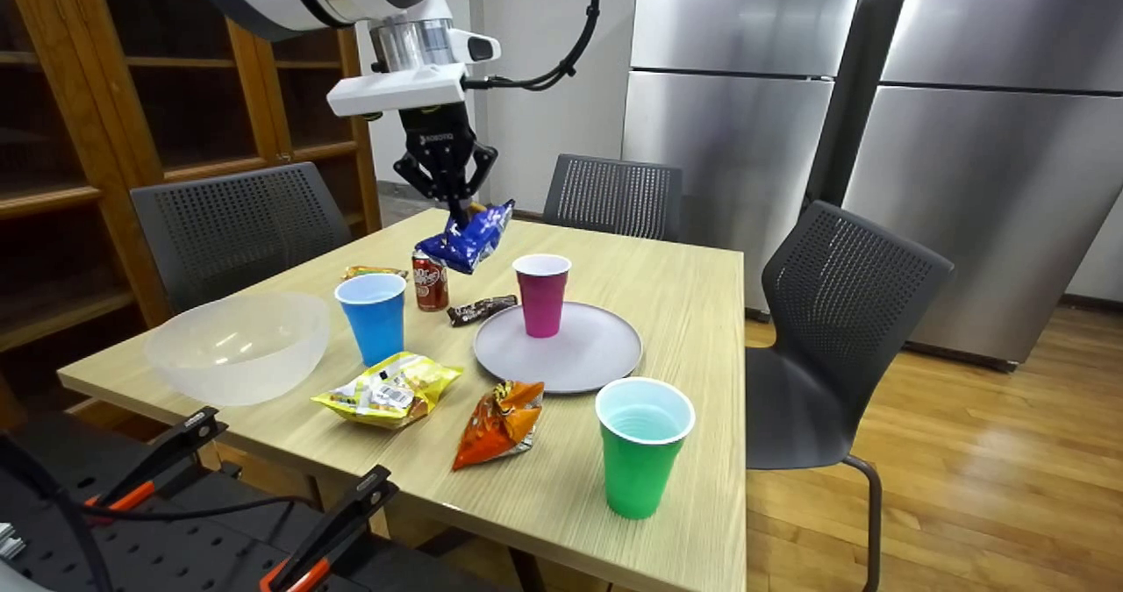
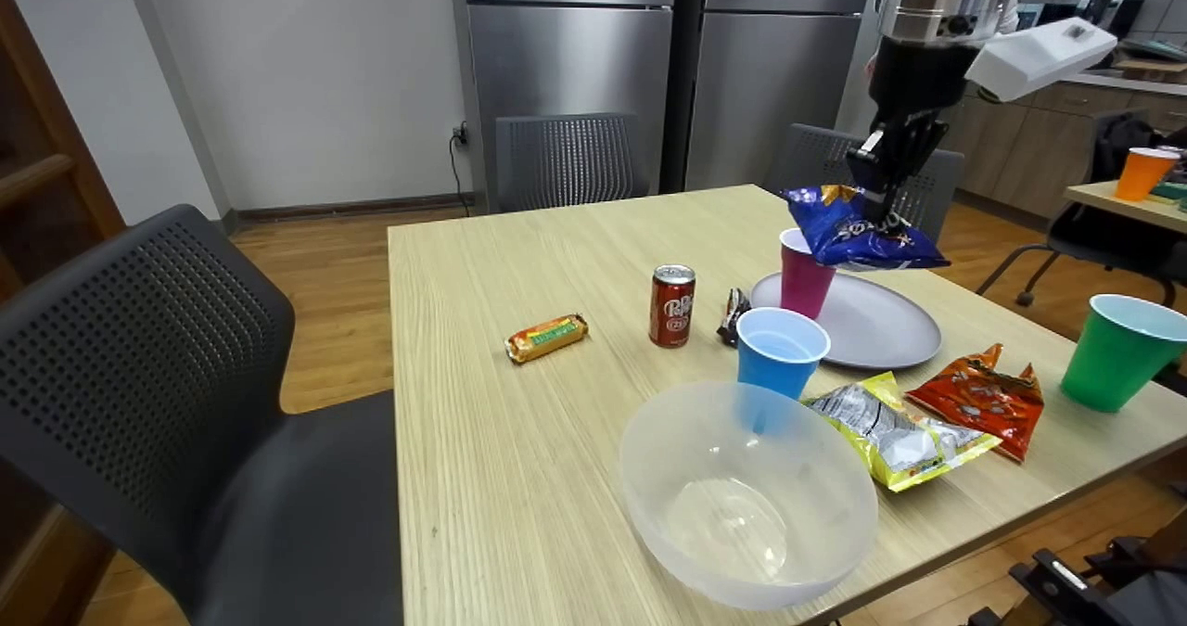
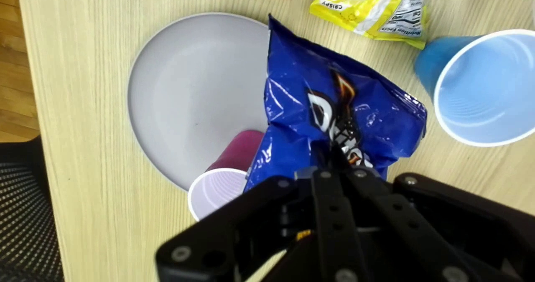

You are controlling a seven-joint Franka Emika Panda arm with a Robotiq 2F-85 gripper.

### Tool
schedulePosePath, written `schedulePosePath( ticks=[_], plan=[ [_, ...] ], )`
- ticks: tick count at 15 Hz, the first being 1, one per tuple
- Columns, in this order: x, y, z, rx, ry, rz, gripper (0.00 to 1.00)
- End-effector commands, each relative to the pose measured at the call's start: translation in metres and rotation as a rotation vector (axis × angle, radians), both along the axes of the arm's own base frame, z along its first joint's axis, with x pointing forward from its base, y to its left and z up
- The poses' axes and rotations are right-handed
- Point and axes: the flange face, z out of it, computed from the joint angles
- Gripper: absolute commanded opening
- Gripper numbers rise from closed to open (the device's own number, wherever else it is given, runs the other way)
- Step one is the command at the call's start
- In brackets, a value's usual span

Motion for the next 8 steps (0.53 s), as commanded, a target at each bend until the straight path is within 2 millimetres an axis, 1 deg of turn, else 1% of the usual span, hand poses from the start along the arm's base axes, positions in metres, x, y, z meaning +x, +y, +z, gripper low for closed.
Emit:
schedulePosePath(
  ticks=[1, 2, 5, 8],
  plan=[
    [-0.037, 0.037, 0.014, 0.012, -0.044, 0.011, 0.00],
    [-0.042, 0.048, 0.016, 0.017, -0.052, 0.010, 0.00],
    [-0.062, 0.088, 0.019, 0.029, -0.064, 0.006, 0.00],
    [-0.082, 0.118, 0.021, 0.037, -0.077, 0.009, 0.00]
  ],
)
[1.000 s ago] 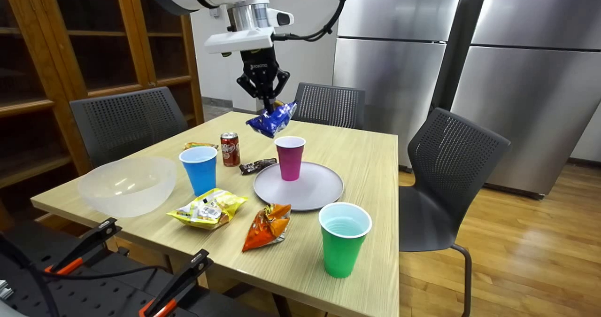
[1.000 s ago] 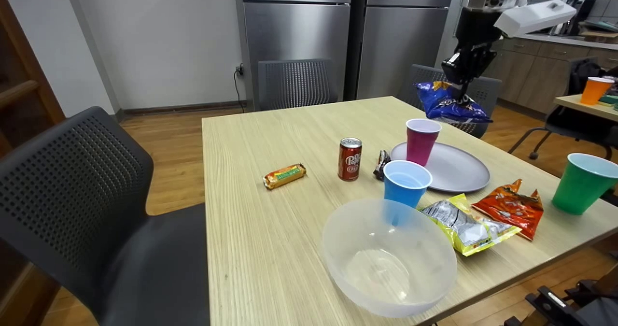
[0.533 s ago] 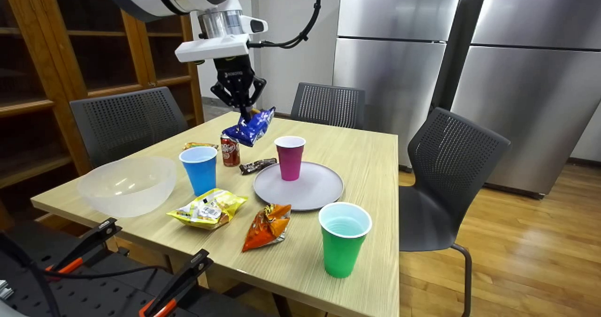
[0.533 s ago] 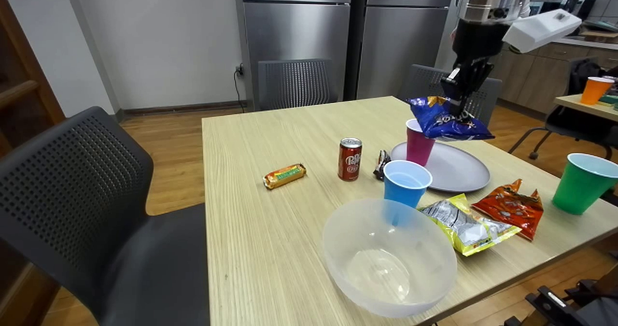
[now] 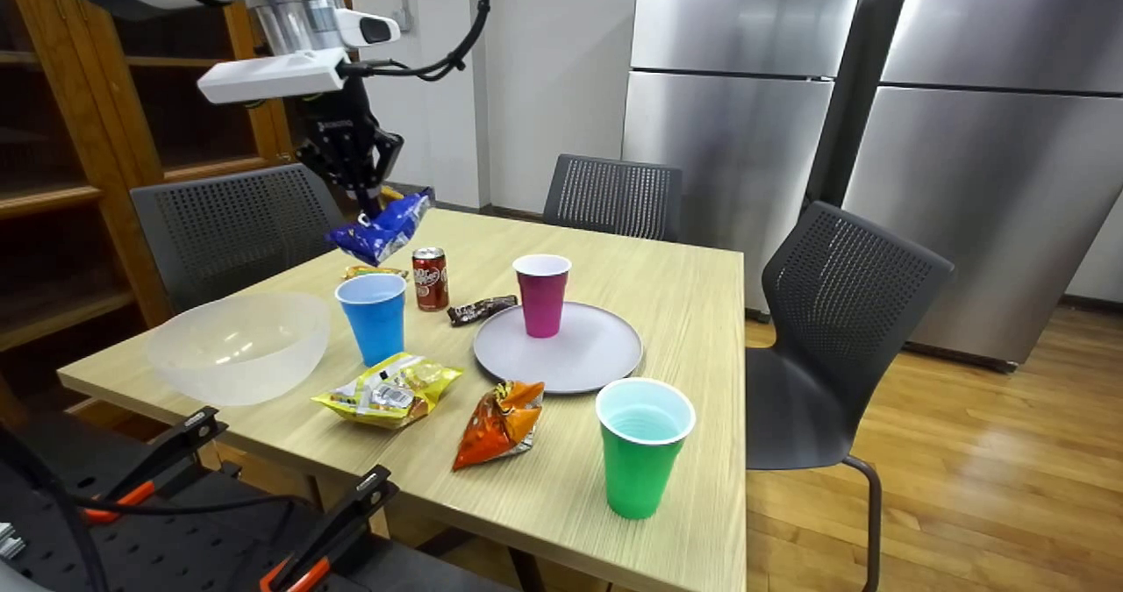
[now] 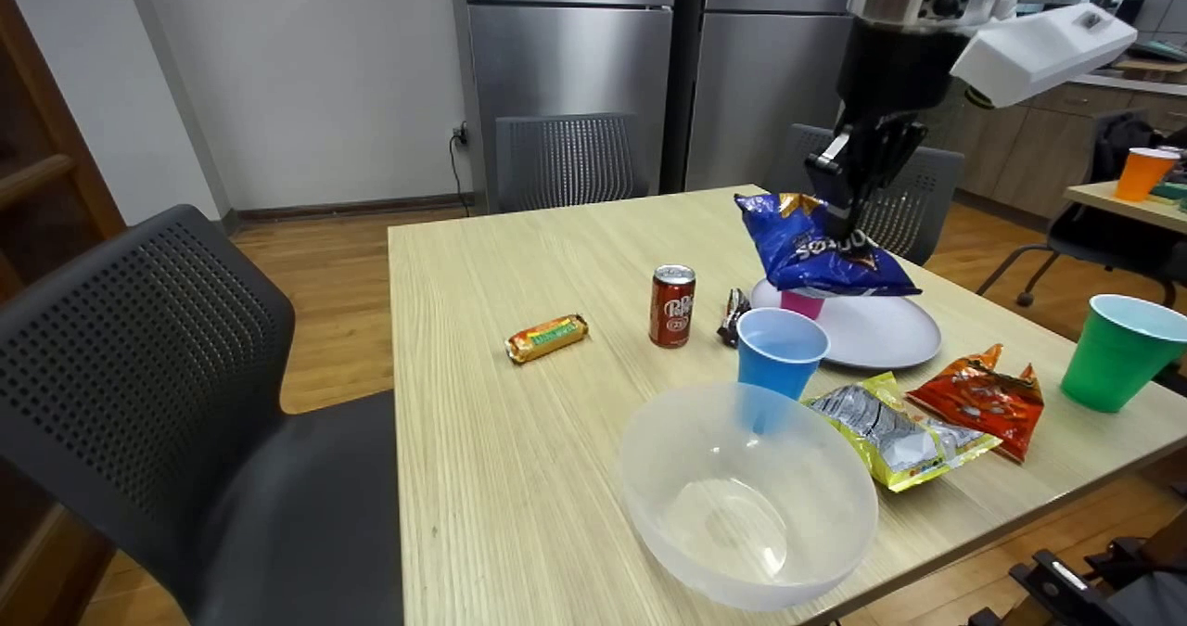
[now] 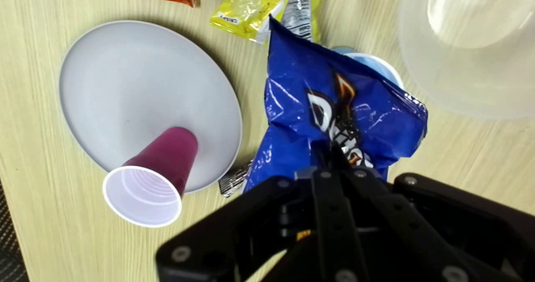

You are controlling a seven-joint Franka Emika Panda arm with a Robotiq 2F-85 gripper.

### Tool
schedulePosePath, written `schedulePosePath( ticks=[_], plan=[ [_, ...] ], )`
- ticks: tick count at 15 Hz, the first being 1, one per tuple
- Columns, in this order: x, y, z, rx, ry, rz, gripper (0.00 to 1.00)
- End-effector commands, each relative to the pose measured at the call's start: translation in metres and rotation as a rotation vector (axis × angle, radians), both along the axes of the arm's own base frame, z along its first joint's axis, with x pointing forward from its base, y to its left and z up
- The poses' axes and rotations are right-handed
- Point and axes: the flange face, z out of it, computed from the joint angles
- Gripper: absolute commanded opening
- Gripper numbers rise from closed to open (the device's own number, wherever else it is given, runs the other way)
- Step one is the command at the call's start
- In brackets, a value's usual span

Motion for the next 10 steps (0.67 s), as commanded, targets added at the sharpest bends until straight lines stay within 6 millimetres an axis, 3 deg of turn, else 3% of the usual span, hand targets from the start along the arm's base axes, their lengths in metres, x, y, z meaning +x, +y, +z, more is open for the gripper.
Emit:
schedulePosePath(
  ticks=[1, 5, 10],
  plan=[
    [-0.034, 0.031, 0.005, 0.012, -0.025, -0.012, 0.00],
    [-0.056, 0.053, -0.007, 0.013, -0.003, 0.001, 0.00],
    [-0.077, 0.061, -0.027, 0.031, 0.026, 0.033, 0.00]
  ],
)
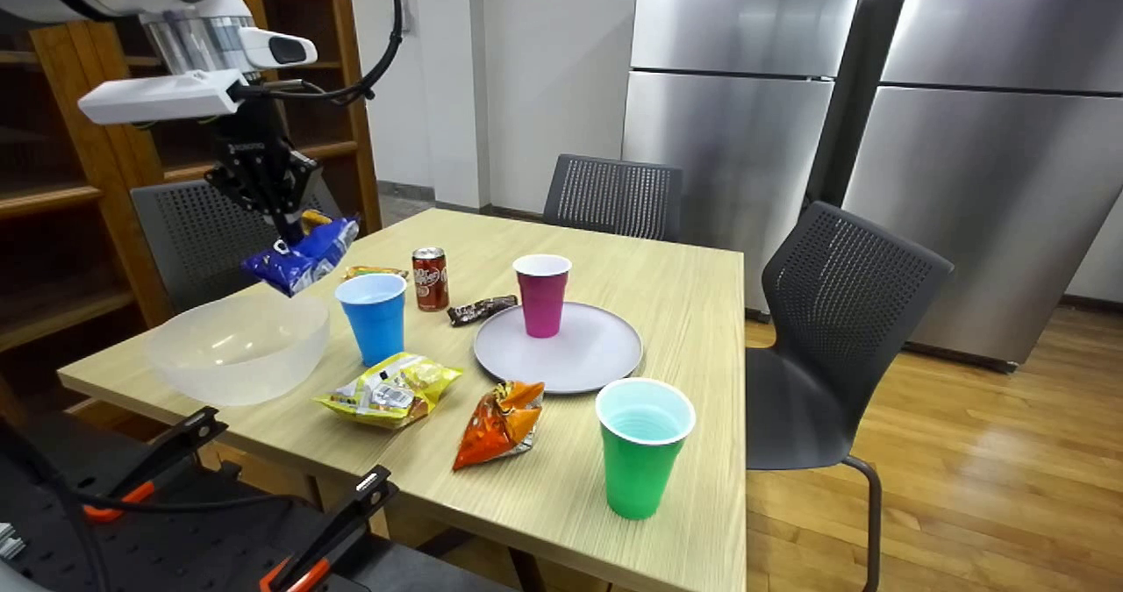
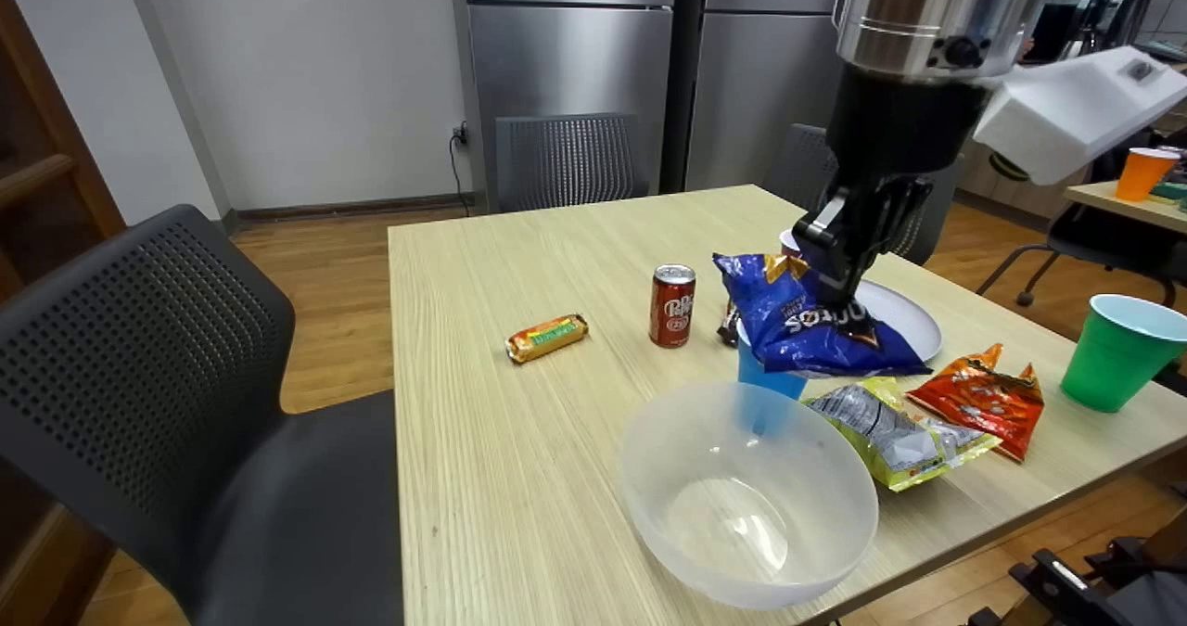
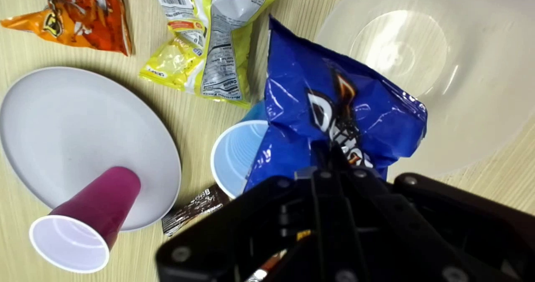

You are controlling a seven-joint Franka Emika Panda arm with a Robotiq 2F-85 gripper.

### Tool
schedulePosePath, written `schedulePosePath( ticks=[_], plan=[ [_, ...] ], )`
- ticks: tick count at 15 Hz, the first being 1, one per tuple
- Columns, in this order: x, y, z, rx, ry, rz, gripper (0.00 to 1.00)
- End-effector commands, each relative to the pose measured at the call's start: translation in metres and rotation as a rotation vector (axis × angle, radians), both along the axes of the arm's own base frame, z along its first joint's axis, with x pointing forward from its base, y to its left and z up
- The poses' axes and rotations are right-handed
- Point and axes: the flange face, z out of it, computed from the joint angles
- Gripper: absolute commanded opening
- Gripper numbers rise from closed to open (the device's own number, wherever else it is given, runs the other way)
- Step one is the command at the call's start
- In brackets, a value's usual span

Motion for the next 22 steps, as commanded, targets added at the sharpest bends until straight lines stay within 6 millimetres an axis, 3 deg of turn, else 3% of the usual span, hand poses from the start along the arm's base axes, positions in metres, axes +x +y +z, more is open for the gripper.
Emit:
schedulePosePath(
  ticks=[1, 8, 22],
  plan=[
    [-0.019, 0.007, -0.008, 0.017, -0.009, 0.017, 0.00],
    [-0.017, 0.024, -0.026, 0.015, 0.023, 0.089, 0.00],
    [-0.005, 0.045, -0.086, 0.047, 0.100, 0.244, 0.00]
  ],
)
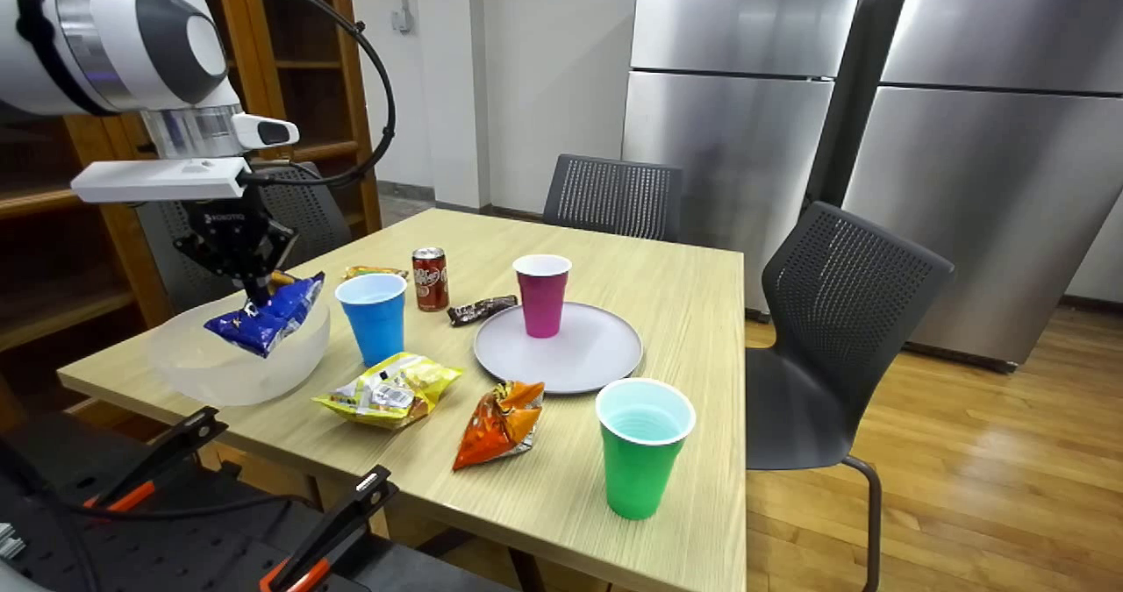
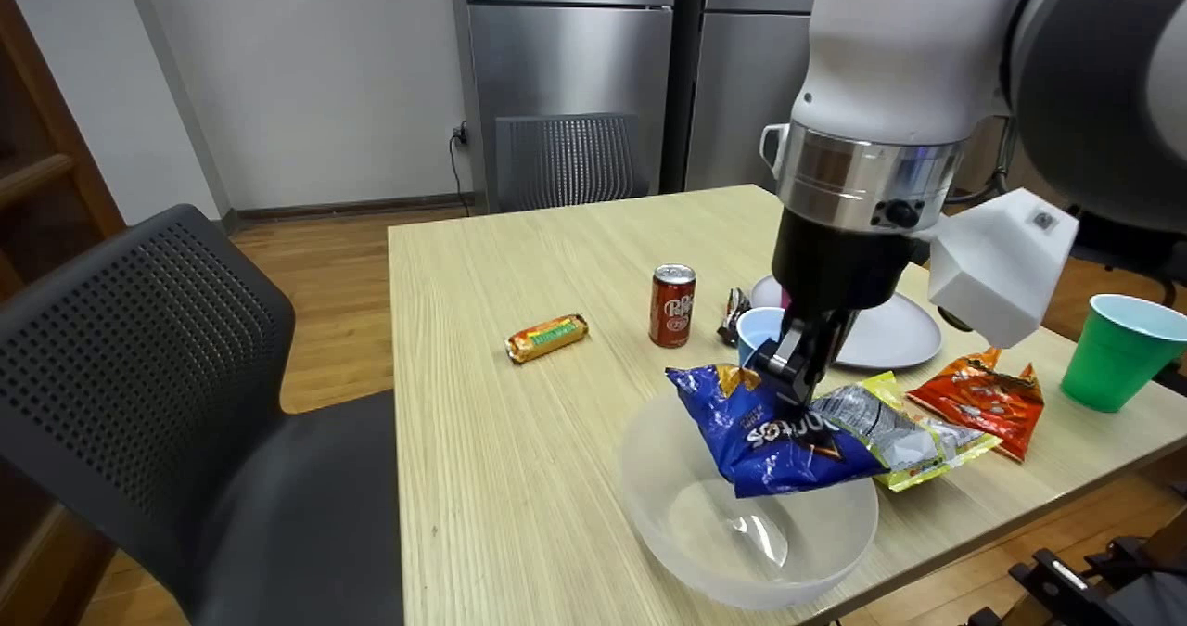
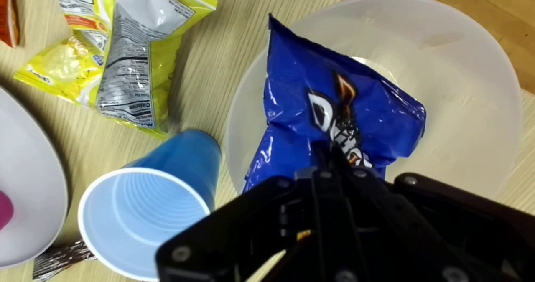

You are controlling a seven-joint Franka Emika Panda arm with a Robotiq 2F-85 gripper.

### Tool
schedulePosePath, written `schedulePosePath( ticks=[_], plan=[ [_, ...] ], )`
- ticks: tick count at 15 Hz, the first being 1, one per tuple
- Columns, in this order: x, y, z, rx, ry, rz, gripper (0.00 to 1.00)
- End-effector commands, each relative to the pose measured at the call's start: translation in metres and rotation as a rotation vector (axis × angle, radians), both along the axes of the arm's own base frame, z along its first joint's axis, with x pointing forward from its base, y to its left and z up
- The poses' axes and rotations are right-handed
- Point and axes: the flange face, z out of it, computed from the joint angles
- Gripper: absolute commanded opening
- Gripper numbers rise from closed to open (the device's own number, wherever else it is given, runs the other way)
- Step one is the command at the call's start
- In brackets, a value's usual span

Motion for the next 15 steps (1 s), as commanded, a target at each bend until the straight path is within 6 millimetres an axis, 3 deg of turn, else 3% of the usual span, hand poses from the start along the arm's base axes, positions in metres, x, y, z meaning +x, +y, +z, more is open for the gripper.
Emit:
schedulePosePath(
  ticks=[1, 12, 13, 14, 15],
  plan=[
    [0.009, 0.012, -0.013, 0.010, 0.011, 0.061, 0.00],
    [0.014, 0.043, -0.038, 0.013, 0.060, 0.117, 0.00],
    [0.015, 0.043, -0.038, 0.011, 0.059, 0.116, 0.26],
    [0.016, 0.043, -0.038, 0.013, 0.059, 0.114, 0.27],
    [0.017, 0.043, -0.039, 0.013, 0.058, 0.110, 0.34]
  ],
)
